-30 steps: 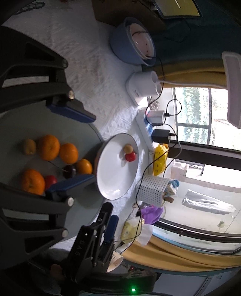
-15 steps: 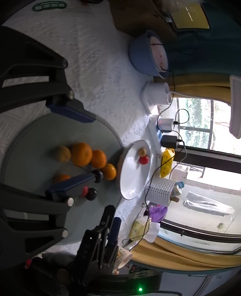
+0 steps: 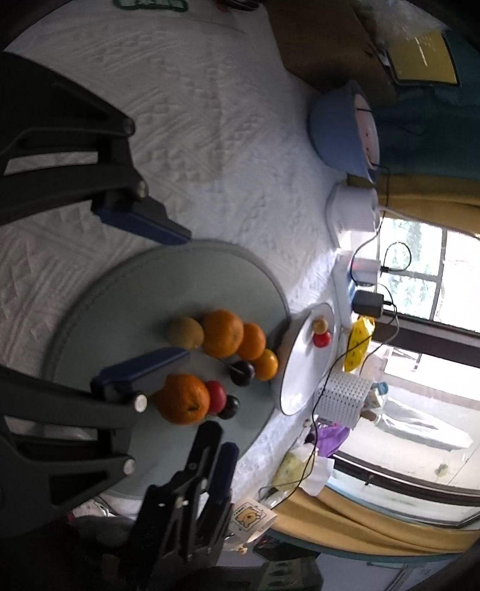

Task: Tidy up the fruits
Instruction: 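Move both open tools back over the fruits on the grey tray, then grasp an orange with the right tool while the left tool grasps a small yellow fruit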

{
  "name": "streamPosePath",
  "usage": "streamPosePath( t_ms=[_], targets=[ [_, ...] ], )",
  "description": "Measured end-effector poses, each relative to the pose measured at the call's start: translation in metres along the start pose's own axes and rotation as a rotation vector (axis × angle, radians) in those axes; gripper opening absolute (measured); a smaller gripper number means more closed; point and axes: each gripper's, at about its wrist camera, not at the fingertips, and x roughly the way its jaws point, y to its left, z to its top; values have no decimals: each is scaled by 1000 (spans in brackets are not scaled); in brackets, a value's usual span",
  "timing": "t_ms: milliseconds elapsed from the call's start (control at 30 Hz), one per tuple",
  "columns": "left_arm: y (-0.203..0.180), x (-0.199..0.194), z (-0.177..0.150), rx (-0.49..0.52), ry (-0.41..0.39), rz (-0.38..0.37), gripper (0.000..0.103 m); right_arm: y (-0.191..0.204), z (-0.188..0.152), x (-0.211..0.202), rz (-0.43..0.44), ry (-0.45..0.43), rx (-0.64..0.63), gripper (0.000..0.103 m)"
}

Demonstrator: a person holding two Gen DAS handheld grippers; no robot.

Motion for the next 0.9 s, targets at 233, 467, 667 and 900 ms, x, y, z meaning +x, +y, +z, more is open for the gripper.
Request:
streamPosePath(
  t_ms=[233, 467, 667, 900],
  targets=[
    [8, -7, -15, -9, 9, 19, 59, 20, -14, 6, 44, 29, -21, 49],
    [16, -9, -20, -23, 13, 22, 59, 24, -14, 24, 14, 69, 1, 52],
    [8, -5, -17, 3, 25, 19, 59, 16, -20, 32, 36, 97, 23, 47],
    [-15, 8, -10, 63, 46, 19, 59, 4, -17, 14, 52, 38, 26, 47]
  ],
)
